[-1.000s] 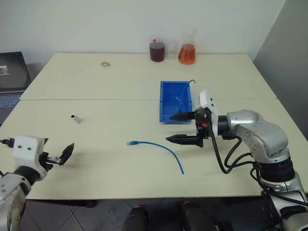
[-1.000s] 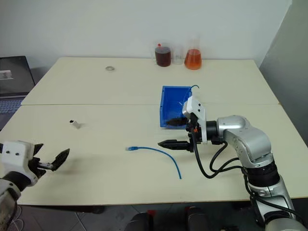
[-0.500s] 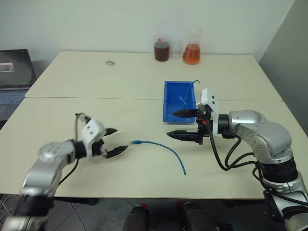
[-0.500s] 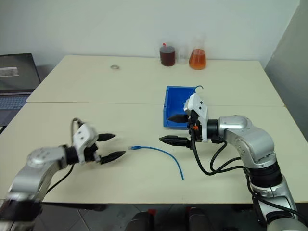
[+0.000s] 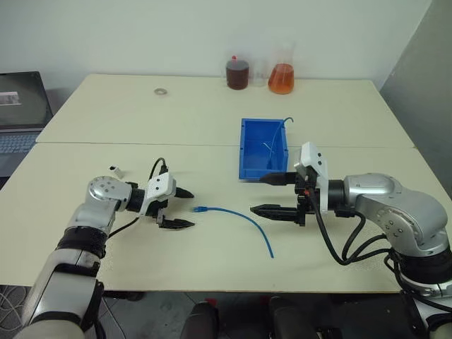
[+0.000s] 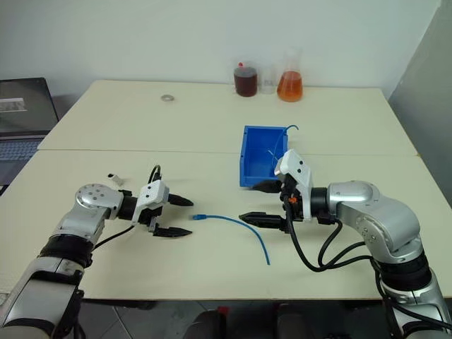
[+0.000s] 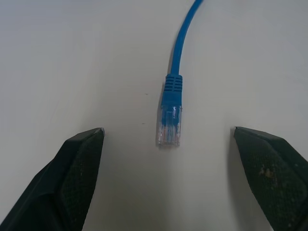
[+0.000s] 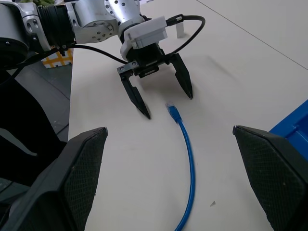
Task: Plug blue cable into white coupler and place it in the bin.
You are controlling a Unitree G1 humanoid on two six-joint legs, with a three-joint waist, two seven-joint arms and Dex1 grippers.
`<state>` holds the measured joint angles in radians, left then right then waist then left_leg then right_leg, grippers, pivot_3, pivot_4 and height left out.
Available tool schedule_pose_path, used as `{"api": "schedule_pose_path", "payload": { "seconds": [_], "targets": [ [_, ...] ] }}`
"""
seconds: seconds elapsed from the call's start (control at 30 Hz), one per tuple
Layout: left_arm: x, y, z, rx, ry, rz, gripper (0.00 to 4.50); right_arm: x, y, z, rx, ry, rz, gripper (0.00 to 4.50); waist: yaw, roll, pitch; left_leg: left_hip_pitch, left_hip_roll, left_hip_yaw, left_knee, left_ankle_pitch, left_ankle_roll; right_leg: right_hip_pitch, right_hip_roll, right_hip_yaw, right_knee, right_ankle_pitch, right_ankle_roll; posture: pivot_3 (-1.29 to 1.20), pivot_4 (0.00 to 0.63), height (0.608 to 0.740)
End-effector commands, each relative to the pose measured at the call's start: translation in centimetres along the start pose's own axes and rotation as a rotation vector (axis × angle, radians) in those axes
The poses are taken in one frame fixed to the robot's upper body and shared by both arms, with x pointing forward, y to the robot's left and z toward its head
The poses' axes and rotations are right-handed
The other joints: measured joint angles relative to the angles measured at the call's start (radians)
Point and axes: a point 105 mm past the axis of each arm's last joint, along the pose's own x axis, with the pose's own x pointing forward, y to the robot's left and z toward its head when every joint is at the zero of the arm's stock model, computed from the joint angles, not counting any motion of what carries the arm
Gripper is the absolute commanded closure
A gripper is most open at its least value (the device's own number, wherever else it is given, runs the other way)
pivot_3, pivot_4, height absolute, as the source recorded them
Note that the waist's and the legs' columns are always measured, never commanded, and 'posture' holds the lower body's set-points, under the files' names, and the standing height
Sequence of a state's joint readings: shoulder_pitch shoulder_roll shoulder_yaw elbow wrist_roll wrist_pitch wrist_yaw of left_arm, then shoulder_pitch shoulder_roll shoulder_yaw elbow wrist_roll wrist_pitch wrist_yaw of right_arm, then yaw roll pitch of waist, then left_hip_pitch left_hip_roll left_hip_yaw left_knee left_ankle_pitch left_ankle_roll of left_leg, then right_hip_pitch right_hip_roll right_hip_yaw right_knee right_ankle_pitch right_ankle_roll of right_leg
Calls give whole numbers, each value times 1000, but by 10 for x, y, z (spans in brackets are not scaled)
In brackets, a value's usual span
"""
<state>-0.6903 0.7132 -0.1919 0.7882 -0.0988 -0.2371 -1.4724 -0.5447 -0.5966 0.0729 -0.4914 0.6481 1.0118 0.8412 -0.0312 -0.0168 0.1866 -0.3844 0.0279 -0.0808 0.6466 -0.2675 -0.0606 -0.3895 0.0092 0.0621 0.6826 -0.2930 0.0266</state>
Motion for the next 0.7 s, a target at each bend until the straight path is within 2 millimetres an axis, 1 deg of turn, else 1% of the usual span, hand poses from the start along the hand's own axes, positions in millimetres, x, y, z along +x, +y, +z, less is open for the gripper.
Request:
{"api": "schedule_pose_path", "payload": {
  "seconds": [0.03, 0.07, 0.1, 0.13, 0.33, 0.4, 0.47, 0.6, 0.67, 0.7],
  "targets": [
    [5, -5, -13, -23, 42, -42, 367, -8, 1, 8, -31, -24, -42, 0, -1, 0, 0, 0, 0, 0, 0, 0, 0, 0, 0, 0, 0, 0, 0, 0, 150, 740],
    [6, -5, -13, -25, 38, -43, 464, -9, 1, 8, -28, -25, -46, 0, -1, 0, 0, 1, 0, 0, 0, 0, 0, 0, 0, 0, 1, 0, 0, 0, 150, 740],
    [7, -4, -13, -24, 35, -43, 672, -9, 0, 7, -26, -25, -50, 0, -2, 0, 0, 1, 0, 0, 0, 0, 0, 0, 0, 0, 1, 0, 0, 0, 150, 740],
    [8, -4, -12, -24, 33, -44, 965, -9, 0, 7, -23, -25, -53, 0, -2, 0, 0, 1, 0, 0, 0, 0, 0, 0, 0, 0, 1, 0, 0, 0, 150, 740],
    [19, -4, -7, -27, -6, -51, 2285, -10, -1, 5, -15, -17, -60, 0, 0, 0, 0, 1, 0, 0, 0, 0, 0, 0, 0, 0, 1, 0, 0, 0, 150, 740],
    [22, -8, -7, -21, -20, -68, 2675, -9, -2, 5, -12, -16, -59, 0, 0, 0, 0, 1, 0, 0, 0, 0, 0, 1, 0, 0, 1, 0, 0, 0, 150, 740],
    [23, -19, -9, -24, -25, -116, 3064, -9, -3, 3, -9, -11, -60, 0, 0, 1, -1, 1, 0, 0, 0, 0, 0, 0, 0, 0, 1, 0, 0, 0, 150, 740],
    [18, -30, -14, -54, -21, -144, 3782, -8, -4, 1, -8, -10, -59, 0, -2, 1, -1, 1, 0, 0, 0, 0, 0, 0, 0, 1, 1, 0, 0, 0, 150, 740],
    [16, -33, -17, -61, -10, -143, 4272, -7, -4, 1, -6, -12, -54, 0, -3, 1, -1, 1, 0, 0, 0, 0, 0, 0, 0, 1, 1, 0, 0, 0, 150, 740],
    [13, -35, -20, -70, -4, -138, 4273, -6, -3, 1, -6, -12, -51, 0, -3, 1, -1, 1, 0, 0, 0, 0, 0, 0, 0, 1, 1, 0, 0, 0, 150, 740]
  ]
}}
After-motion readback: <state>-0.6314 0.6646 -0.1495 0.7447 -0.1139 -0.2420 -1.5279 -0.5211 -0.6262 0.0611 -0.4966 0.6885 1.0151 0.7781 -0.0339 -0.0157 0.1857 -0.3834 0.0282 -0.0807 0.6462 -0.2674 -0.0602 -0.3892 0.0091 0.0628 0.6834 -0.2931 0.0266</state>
